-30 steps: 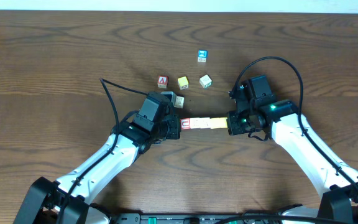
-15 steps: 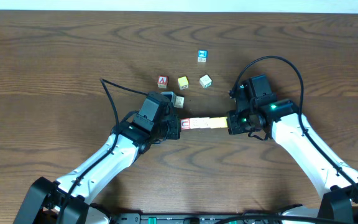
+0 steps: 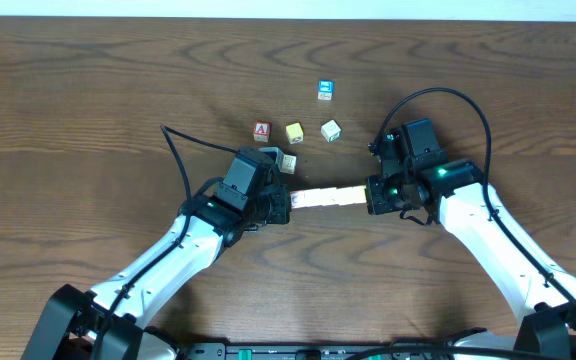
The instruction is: Lift 5 blocks
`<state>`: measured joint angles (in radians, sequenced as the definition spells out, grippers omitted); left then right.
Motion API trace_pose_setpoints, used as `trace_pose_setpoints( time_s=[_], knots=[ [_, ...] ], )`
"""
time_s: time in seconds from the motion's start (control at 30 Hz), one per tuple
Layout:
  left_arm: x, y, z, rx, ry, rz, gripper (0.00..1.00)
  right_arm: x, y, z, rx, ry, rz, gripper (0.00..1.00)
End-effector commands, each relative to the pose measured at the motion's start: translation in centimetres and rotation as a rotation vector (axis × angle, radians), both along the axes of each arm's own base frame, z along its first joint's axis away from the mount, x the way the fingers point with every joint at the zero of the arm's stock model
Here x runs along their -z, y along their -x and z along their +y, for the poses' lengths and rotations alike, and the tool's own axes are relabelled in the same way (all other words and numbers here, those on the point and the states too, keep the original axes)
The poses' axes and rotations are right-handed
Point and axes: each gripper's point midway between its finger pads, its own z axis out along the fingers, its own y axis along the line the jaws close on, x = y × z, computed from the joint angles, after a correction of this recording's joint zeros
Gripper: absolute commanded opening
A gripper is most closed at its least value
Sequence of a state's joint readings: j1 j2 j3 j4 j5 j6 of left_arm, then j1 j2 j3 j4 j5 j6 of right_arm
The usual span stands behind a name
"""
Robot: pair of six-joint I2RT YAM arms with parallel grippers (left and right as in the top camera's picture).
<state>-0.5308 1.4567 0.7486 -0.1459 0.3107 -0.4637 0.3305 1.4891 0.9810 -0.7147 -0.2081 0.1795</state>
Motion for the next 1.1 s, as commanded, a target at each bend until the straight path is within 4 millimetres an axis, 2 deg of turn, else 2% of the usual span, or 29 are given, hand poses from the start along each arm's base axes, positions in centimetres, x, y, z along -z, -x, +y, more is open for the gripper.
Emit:
trace_pose_setpoints(
  time_s=[0.0,1.07],
  knots=[
    [-4.1,-0.1,-3.5,0.116,0.138,-0.056,0.07,-2.8,0.9,4.6,-0.111,-0.195,0.001,0.01],
    [-5.3,0.0,-3.5,0.073,0.175,-0.048,0.07,-2.5,2.2,4.5,-0.051,-0.215,0.087,0.01]
  ],
)
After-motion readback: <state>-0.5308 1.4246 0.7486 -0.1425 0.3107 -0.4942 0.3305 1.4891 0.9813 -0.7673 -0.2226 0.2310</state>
